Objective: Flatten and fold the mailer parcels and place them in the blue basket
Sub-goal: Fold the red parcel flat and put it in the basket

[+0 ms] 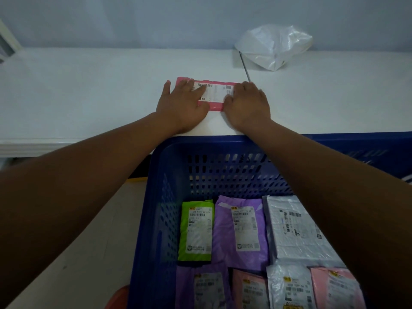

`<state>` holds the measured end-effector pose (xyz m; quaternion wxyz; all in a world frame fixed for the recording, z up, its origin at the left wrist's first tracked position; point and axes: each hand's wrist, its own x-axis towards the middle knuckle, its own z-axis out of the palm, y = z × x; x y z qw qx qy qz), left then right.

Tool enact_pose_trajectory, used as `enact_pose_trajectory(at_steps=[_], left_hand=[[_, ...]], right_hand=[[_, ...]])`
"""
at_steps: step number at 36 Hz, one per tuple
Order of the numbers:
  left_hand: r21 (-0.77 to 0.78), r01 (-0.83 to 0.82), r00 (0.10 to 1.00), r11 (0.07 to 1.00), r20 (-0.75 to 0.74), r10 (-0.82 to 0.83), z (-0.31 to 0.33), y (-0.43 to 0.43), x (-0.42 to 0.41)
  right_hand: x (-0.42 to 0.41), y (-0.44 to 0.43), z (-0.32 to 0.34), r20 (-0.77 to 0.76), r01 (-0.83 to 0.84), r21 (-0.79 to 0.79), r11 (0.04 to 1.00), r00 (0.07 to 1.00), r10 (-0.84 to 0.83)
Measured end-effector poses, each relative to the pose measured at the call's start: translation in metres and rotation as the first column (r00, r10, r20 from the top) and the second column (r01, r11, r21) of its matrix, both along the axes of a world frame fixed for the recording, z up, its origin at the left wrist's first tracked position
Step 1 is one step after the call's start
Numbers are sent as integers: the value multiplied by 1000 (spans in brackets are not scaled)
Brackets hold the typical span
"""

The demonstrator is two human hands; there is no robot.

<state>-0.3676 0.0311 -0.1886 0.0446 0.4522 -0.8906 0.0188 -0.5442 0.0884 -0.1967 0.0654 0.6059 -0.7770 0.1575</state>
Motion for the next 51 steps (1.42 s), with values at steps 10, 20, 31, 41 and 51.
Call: enact_pose_trajectory(at_steps=[10, 20, 31, 41, 51], left_hand=[[15, 125, 991, 992, -44, -124, 1, 2, -1], [0, 76, 997, 997, -5, -76, 1, 1, -1], [15, 164, 986, 986, -12, -164, 1, 2, -1], [36, 108, 993, 993, -43, -107, 1, 4, -2], [99, 95, 927, 991, -371, -52, 7, 12, 2]], right_hand=[[2, -5, 1, -21, -246, 153, 957, 968, 252], [1, -2, -1, -8, 19, 77, 997, 1000, -19], [2, -3, 1, -23, -160, 158, 975, 986, 165], [1, -1, 2, -9, 35, 114, 993, 999, -34], [2, 2, 9, 146, -53, 26, 998, 988, 49]])
